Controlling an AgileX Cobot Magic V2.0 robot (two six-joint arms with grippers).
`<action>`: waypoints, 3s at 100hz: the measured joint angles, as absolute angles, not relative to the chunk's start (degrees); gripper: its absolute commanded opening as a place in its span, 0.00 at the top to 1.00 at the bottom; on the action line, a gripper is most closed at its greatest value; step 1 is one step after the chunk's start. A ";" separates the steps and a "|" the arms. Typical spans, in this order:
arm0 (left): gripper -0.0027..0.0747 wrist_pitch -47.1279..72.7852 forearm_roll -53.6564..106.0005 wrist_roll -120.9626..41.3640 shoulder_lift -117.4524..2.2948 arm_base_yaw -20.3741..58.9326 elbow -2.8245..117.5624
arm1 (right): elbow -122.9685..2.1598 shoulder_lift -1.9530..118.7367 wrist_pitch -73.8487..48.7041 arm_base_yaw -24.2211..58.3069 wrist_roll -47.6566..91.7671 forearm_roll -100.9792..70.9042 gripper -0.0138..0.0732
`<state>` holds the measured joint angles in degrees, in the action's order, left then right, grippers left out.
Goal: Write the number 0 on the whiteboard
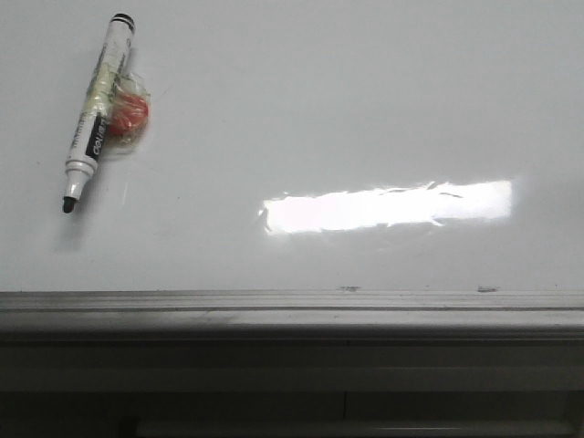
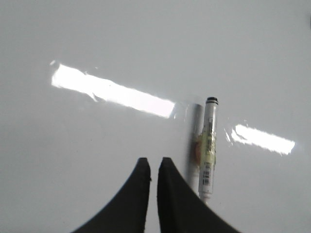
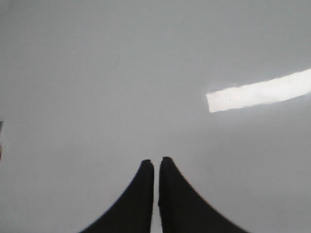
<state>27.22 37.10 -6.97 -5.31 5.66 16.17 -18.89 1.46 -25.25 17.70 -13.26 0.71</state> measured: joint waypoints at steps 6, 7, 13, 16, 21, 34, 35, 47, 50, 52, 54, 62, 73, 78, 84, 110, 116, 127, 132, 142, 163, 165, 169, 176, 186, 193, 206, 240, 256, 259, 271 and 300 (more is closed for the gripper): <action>0.61 32.32 33.56 -9.43 -9.97 5.66 21.77 | -22.33 3.61 -28.57 17.70 -10.42 0.71 0.60; 0.59 32.86 33.28 -10.16 -10.52 5.66 22.37 | -23.11 3.88 -28.84 17.70 -10.17 0.71 0.59; 0.51 37.64 31.99 -12.84 -16.02 5.66 27.32 | -25.77 6.38 -30.44 17.70 -8.75 0.71 0.50; 0.51 39.59 31.87 -14.27 -18.63 5.66 29.31 | -27.13 7.57 -30.80 17.70 -8.36 0.61 0.48; 0.54 42.78 31.87 -16.12 -23.23 5.66 32.52 | -28.66 9.66 -31.28 17.70 -7.92 0.64 0.46; 0.67 46.78 32.10 -18.19 -34.75 7.72 39.95 | -30.36 15.03 -31.41 17.70 -7.27 0.64 0.46; 0.67 46.94 32.10 -18.40 -35.28 7.97 40.35 | -30.36 15.30 -31.41 17.70 -7.27 0.64 0.46; 0.67 49.63 30.18 -17.65 -43.84 13.82 46.77 | -30.60 19.13 -31.30 17.70 -7.14 0.49 0.46; 0.67 50.82 28.54 -16.48 -46.19 15.44 48.13 | -30.60 20.07 -31.30 17.70 -7.14 0.49 0.46; 0.67 51.25 27.75 -15.34 -47.12 16.71 49.04 | -30.60 20.42 -31.30 17.70 -7.14 0.49 0.46; 0.67 51.81 26.51 -14.11 -48.50 18.04 49.85 | -30.60 20.93 -31.30 17.70 -7.14 0.49 0.46; 0.67 52.68 22.09 -9.43 -53.45 23.33 51.55 | -30.60 22.45 -31.30 17.70 -7.14 0.49 0.46; 0.63 50.82 18.62 -3.03 -58.54 30.77 51.79 | -30.60 23.37 -30.79 17.70 -7.14 0.45 0.46; 0.60 48.54 17.12 -0.39 -60.77 33.43 51.81 | -30.60 23.52 -30.51 17.70 -7.14 0.45 0.46; 0.59 45.96 15.52 3.01 -62.79 35.65 51.92 | -30.60 23.52 -30.12 17.70 -7.14 0.35 0.46; 0.59 41.62 9.49 9.26 -69.66 37.49 52.04 | -30.60 23.52 -29.78 17.70 -7.14 0.00 0.46; 0.59 41.18 8.45 9.51 -70.47 37.49 52.04 | -30.60 23.52 -29.78 17.70 -7.14 0.00 0.46; 0.59 40.84 7.38 9.69 -71.51 37.58 52.16 | -30.60 23.52 -29.78 17.70 -7.14 0.00 0.46; 0.59 40.73 7.39 9.69 -71.76 37.70 52.25 | -30.60 23.52 -29.67 17.70 -7.14 0.00 0.46; 0.59 40.73 7.51 9.69 -72.47 37.79 52.43 | -30.60 23.52 -29.58 17.70 -7.14 0.00 0.46; 0.73 40.73 7.61 9.69 -73.09 37.79 52.76 | -30.60 23.52 -28.45 17.70 -7.04 0.00 0.46; 0.76 40.73 7.34 9.69 -73.20 37.79 52.76 | -30.60 23.52 -28.45 17.70 -7.04 0.00 0.46; 0.84 40.73 6.84 9.69 -73.19 37.79 52.76 | -30.60 23.52 -28.45 17.70 -7.04 0.00 0.46; 0.98 40.73 6.33 9.69 -73.19 37.93 52.76 | -30.60 23.52 -28.45 17.70 -7.04 0.00 0.46; 0.99 40.73 5.64 9.69 -73.19 38.05 52.76 | -30.60 23.52 -28.43 17.70 -7.04 0.00 0.46; 0.99 40.65 5.24 9.69 -73.19 38.18 52.76 | -30.60 23.52 -28.43 17.70 -7.04 0.00 0.46; 0.99 40.51 5.08 8.86 -72.52 38.32 52.76 | -30.73 23.52 -28.22 17.70 -6.90 -1.01 0.46; 0.99 40.28 2.30 -19.36 -63.30 52.34 57.08 | -42.39 31.64 -34.32 30.63 24.61 -22.94 0.46; 0.99 40.60 -0.60 -27.97 -61.32 61.23 57.74 | -48.88 41.70 -36.46 41.08 31.05 -24.50 0.46; 0.99 40.86 -1.58 -28.51 -61.19 62.27 57.74 | -49.78 43.32 -36.46 42.70 31.60 -24.39 0.46; 0.99 42.65 -4.12 -29.29 -61.19 64.66 57.74 | -52.80 49.14 -36.11 48.29 32.72 -23.26 0.46; 0.99 43.53 -5.22 -29.40 -61.19 64.86 57.74 | -54.68 57.13 -33.62 51.36 33.19 -22.88 0.46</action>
